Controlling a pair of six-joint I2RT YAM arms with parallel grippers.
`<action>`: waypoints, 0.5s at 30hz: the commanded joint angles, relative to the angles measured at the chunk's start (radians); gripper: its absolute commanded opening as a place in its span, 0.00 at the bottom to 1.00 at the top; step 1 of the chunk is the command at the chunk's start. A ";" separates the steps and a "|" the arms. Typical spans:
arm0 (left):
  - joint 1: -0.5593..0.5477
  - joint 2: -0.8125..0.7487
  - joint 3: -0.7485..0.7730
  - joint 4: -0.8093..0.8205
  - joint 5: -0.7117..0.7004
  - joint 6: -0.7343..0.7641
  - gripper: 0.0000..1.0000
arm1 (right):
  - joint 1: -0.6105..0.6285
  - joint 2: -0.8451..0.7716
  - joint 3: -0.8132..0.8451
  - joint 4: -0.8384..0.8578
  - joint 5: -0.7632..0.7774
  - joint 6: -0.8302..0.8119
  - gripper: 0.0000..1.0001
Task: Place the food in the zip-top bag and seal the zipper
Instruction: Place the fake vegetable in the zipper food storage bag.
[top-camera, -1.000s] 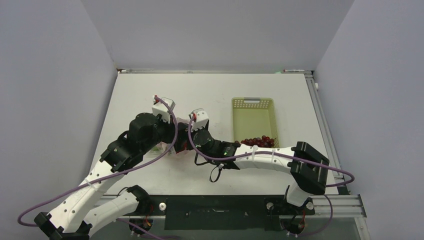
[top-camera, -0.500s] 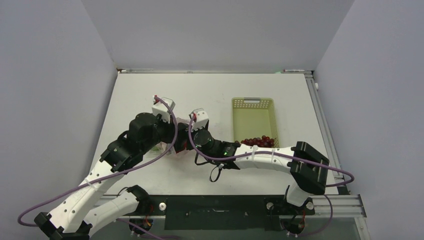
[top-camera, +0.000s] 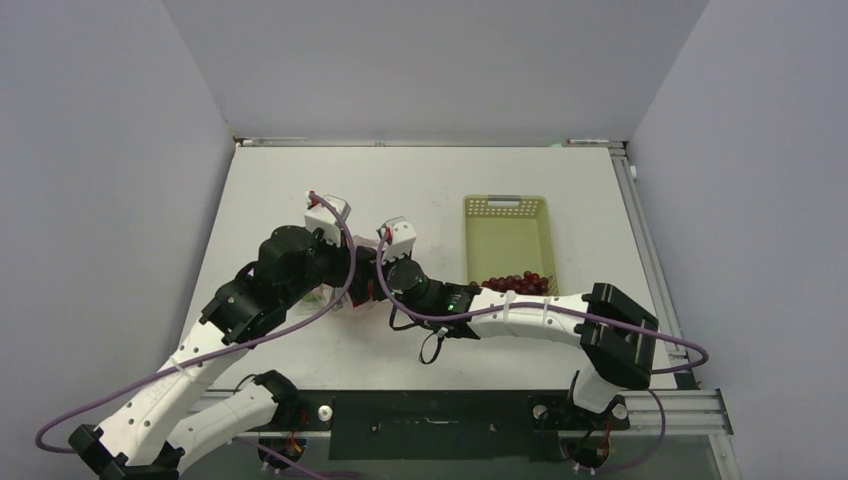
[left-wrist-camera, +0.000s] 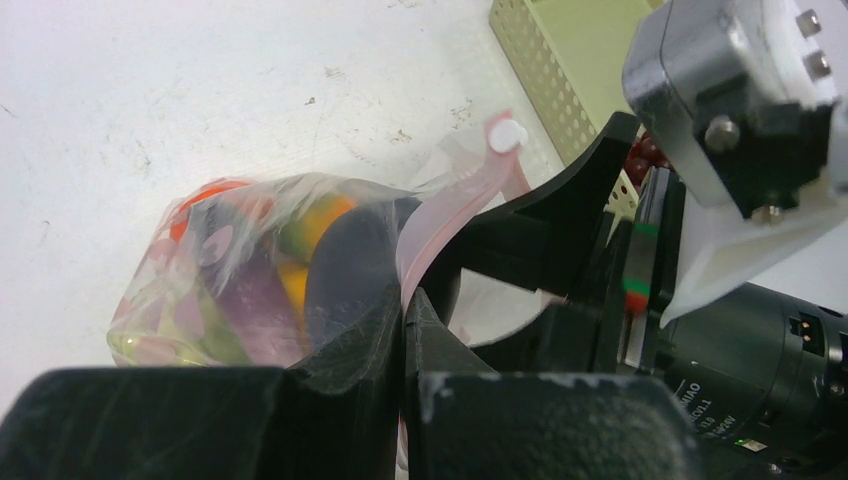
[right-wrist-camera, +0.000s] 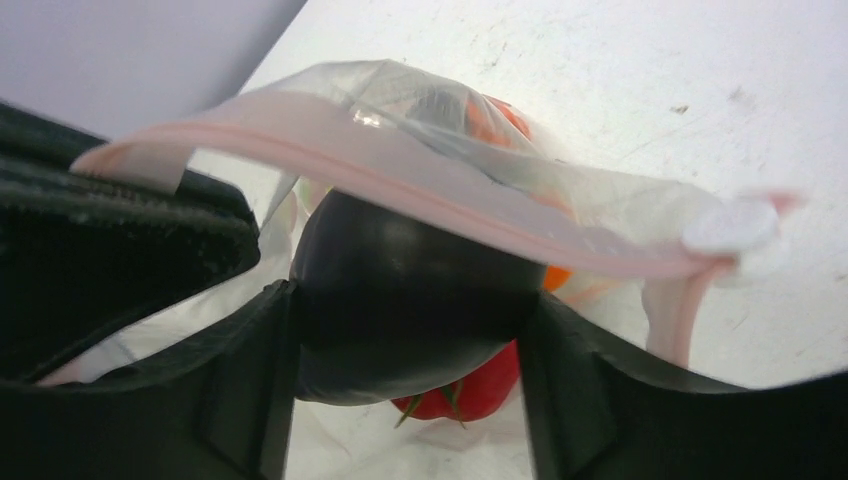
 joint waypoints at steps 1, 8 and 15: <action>-0.004 -0.009 0.010 0.053 0.024 -0.002 0.00 | -0.001 -0.041 -0.013 0.048 -0.015 0.000 0.15; -0.004 -0.010 0.010 0.055 0.027 -0.002 0.00 | 0.002 -0.056 -0.014 0.028 0.019 0.006 0.92; -0.004 -0.012 0.010 0.055 0.022 -0.002 0.00 | 0.002 -0.106 -0.045 0.036 0.032 0.022 0.90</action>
